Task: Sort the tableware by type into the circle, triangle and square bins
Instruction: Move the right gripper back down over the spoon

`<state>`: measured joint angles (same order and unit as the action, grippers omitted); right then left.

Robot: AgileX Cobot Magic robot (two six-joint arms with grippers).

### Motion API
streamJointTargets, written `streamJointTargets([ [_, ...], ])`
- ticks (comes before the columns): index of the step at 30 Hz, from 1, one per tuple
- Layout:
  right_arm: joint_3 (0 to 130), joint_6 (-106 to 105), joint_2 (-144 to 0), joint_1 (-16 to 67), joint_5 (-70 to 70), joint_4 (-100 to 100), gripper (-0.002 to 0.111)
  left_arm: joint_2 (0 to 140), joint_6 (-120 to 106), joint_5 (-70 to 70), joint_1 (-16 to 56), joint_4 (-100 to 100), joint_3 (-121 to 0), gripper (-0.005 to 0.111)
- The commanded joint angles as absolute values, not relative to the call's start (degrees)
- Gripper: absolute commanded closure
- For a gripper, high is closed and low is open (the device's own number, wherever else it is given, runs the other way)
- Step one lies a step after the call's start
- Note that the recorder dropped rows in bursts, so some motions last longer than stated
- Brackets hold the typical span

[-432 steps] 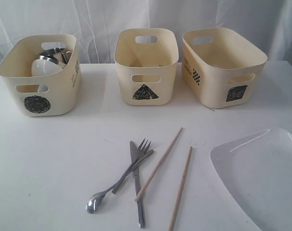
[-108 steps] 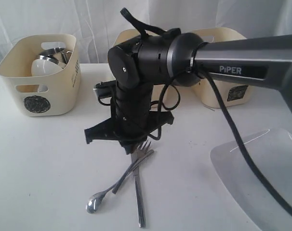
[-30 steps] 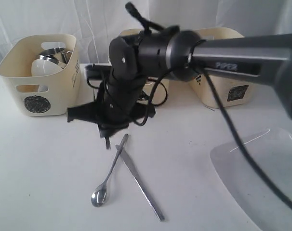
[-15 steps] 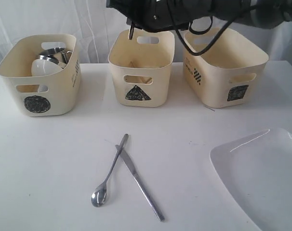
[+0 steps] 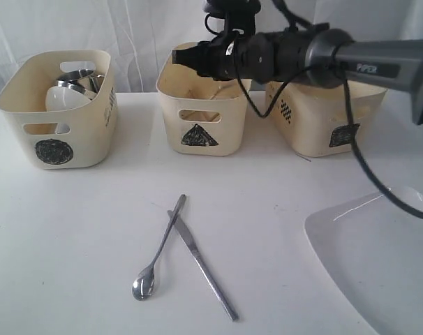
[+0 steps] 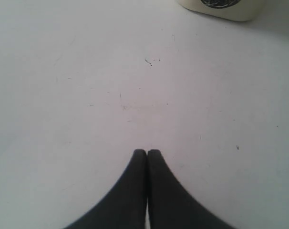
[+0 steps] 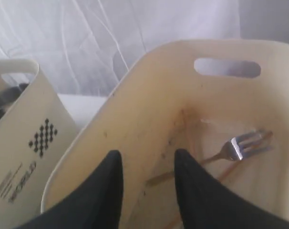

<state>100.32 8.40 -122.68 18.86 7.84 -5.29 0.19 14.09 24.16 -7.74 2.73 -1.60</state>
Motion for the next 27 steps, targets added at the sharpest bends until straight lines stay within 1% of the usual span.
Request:
streamJointTargets([
  [1,100.64,7.66,-115.90,18.35,35.74,-4.71,0.074,0.00,14.14,27.45,-7.86,3.37,-1.07,0.106],
  [2,100.64,7.30,-114.50,18.35,47.99,-4.71,0.078,0.00,14.14,27.45,-7.86,3.37,-1.07,0.106],
  [5,99.93,1.32,-114.08,18.76,62.55,-6.87,0.086,0.00,14.14,27.45,-7.86,3.37,-1.07,0.106],
  [7,98.47,-0.78,-114.08,20.06,69.96,-9.51,0.090,0.00,14.14,27.45,-7.86,3.37,-1.07,0.106],
  [11,94.94,-1.31,-114.08,25.04,69.96,-10.88,0.090,0.00,14.14,27.45,-7.86,3.37,-1.07,0.106],
  [15,94.14,0.00,-114.22,30.77,69.42,-10.88,0.090,0.00,14.14,27.45,-7.86,3.37,-1.07,0.106],
  [20,93.92,1.50,-114.57,36.05,53.78,-10.88,0.089,0.00,14.14,27.45,-7.86,3.37,-1.07,0.106],
  [22,93.45,1.96,-115.35,36.66,46.74,-11.34,0.084,0.00,14.14,27.45,-7.86,3.37,-1.07,0.106],
  [24,93.45,5.73,-116.75,36.79,41.59,-15.07,0.074,0.00,14.14,27.45,-7.86,3.37,-1.07,0.106],
  [26,93.45,8.96,-118.03,36.55,39.60,-19.19,0.066,0.00,14.14,27.45,-7.86,3.37,-1.07,0.106],
  [27,93.59,9.51,-118.55,36.52,39.60,-20.81,0.063,0.00,14.14,27.45,-7.86,3.37,-1.07,0.106],
])
